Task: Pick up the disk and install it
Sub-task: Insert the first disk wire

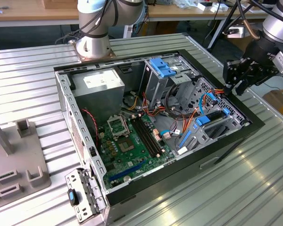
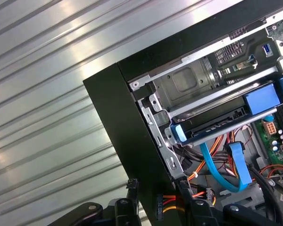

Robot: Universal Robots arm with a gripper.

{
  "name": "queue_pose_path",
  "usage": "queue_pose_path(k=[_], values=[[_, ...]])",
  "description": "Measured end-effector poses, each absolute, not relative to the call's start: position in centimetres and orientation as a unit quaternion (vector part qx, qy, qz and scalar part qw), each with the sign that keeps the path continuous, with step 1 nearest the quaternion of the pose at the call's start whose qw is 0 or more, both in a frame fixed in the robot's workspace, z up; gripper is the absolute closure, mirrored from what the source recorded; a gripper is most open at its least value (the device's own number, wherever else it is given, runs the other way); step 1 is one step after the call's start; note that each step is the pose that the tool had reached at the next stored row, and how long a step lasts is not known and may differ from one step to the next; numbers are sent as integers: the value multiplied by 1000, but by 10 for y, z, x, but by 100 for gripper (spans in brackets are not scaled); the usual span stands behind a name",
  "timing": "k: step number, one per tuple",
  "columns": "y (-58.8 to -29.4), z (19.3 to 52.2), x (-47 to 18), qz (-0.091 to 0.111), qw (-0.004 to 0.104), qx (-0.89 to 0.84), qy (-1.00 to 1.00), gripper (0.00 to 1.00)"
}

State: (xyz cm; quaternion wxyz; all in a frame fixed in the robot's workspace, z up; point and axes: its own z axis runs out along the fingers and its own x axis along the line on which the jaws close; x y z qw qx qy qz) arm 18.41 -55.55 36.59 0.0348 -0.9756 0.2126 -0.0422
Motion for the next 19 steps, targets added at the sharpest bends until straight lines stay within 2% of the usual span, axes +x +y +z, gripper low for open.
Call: queue_pose_path(k=[4,7,15,17,18,19], values=[[-556,363,184,-42,35,-976,213,56],[-556,363,184,-42,35,-976,213,77],[-556,365,184,-42,35,-976,213,77],[-556,365,184,-42,35,-976,213,78],[-556,365,184,-42,35,-976,213,84],[-556,365,184,-42,35,-976,213,84]])
